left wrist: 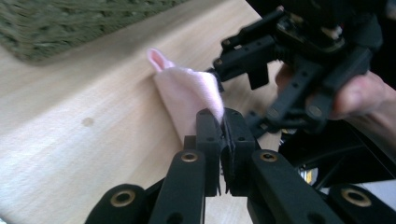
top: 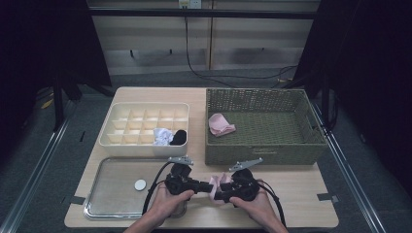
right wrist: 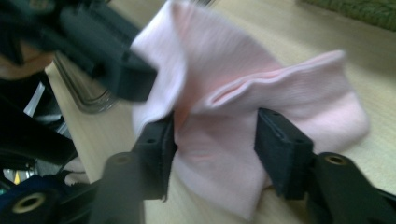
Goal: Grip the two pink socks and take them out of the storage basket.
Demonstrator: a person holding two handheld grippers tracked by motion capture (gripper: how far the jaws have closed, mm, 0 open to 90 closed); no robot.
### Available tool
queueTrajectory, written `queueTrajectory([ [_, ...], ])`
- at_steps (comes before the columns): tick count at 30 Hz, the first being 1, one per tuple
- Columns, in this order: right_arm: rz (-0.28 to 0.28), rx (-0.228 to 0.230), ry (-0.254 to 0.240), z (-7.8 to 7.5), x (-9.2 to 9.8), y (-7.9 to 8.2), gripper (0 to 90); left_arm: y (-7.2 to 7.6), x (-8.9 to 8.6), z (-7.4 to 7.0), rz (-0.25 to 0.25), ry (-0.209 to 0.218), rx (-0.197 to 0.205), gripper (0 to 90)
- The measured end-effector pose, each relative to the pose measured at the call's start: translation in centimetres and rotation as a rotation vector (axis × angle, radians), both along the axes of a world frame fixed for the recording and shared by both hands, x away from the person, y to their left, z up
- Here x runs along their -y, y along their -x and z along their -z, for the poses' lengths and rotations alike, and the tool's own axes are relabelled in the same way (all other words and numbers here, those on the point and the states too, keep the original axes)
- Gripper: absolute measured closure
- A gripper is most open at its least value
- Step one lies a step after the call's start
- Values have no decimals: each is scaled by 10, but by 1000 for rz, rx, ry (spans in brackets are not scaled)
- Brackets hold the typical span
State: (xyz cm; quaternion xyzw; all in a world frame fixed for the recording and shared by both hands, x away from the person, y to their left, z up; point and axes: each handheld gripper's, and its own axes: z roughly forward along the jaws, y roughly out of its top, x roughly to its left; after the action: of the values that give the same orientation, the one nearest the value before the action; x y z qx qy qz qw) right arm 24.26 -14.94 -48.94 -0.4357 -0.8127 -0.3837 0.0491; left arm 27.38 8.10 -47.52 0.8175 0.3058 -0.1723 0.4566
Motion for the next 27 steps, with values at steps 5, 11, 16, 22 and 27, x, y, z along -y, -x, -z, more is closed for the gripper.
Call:
queueTrajectory([
  [5,11,6,-7,0,1,-2,584,1,1,0,10,3,-2,868],
  [11,19,11,-35,-2,3,-3,804,1,0,1,13,-7,8,868],
  [16,38,15,-38,-4,9,-3,898,0,-2,1,2,-11,14,867],
  [22,74,33,-58,-13,23,0,900,-2,-8,0,-19,-18,15,867],
  [27,114,53,-60,-25,44,9,900,-4,-13,2,-41,-30,16,867],
])
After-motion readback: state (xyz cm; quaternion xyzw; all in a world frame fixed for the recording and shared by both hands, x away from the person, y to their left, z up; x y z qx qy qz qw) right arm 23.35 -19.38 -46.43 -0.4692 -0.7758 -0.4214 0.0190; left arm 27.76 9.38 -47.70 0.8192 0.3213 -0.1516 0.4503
